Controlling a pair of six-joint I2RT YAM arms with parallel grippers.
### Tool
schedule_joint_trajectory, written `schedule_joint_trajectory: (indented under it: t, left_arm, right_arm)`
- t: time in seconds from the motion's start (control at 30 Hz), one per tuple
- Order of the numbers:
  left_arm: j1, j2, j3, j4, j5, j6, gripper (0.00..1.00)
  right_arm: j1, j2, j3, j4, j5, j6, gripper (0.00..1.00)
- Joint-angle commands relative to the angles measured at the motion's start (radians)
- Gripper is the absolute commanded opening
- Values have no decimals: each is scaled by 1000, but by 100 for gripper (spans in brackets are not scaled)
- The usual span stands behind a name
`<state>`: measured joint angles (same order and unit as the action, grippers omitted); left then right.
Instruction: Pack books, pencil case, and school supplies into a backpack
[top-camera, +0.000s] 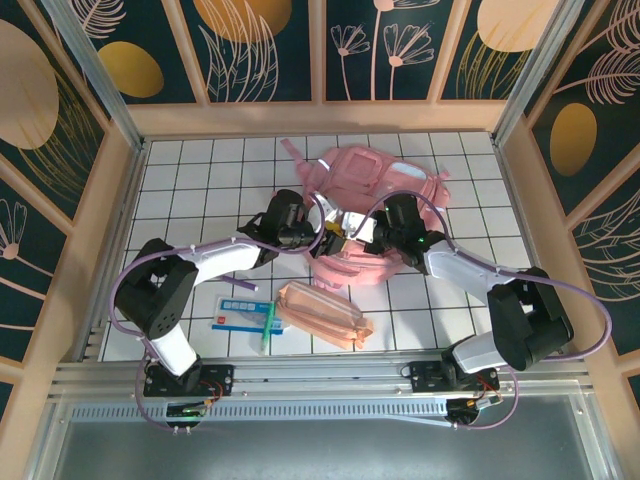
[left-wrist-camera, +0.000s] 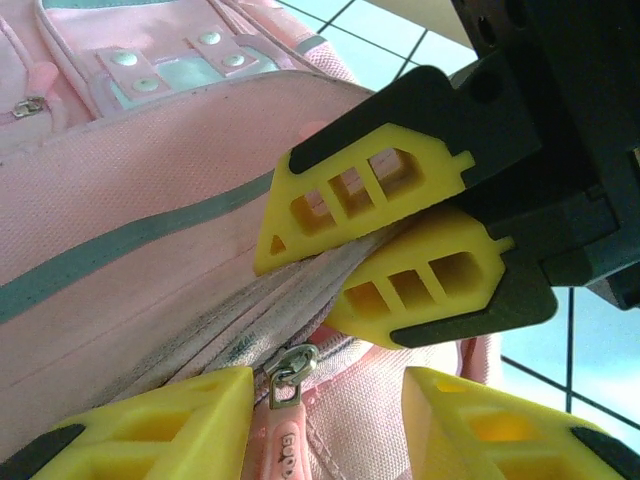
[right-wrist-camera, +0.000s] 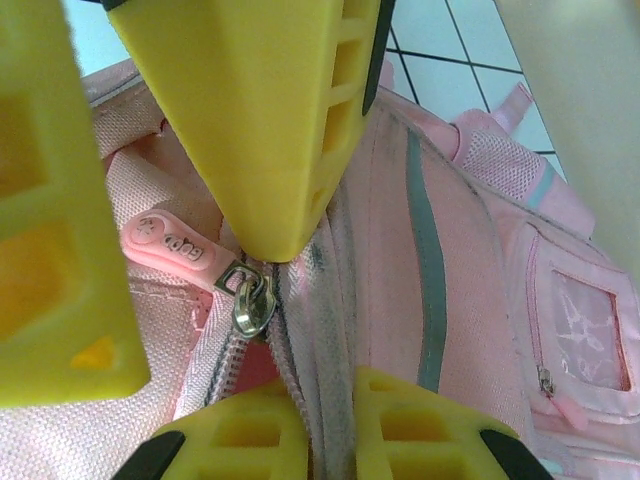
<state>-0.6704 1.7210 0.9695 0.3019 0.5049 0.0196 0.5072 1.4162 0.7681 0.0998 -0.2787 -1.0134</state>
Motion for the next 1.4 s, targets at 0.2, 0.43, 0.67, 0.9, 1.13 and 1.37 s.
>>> schedule_joint_trajectory:
  t: [0.2,0.43,0.67,0.9,1.13,1.37]
  left_arm:
    - [-4,0,-29,-87,-185,100,44]
    - [-4,25,-8,-108,-223,117,41]
    - [-22,67,37,-148,-139,161,45]
    - [-32,91,34,-115,-356,131,15]
    - [-30,-1,-51,-81,-325,209,0]
    - [19,-53,-71,-138,-299,216,0]
  right_arm:
    - [8,-48,59,69,-80,32,0]
    - [9,-57,61,76,-83,45,0]
    - [9,-63,60,87,-94,68,0]
    - [13,-71,64,103,-97,101,0]
    - [6,-86,39,94,-74,71,0]
    - [-2,-95,28,58,-68,-12,0]
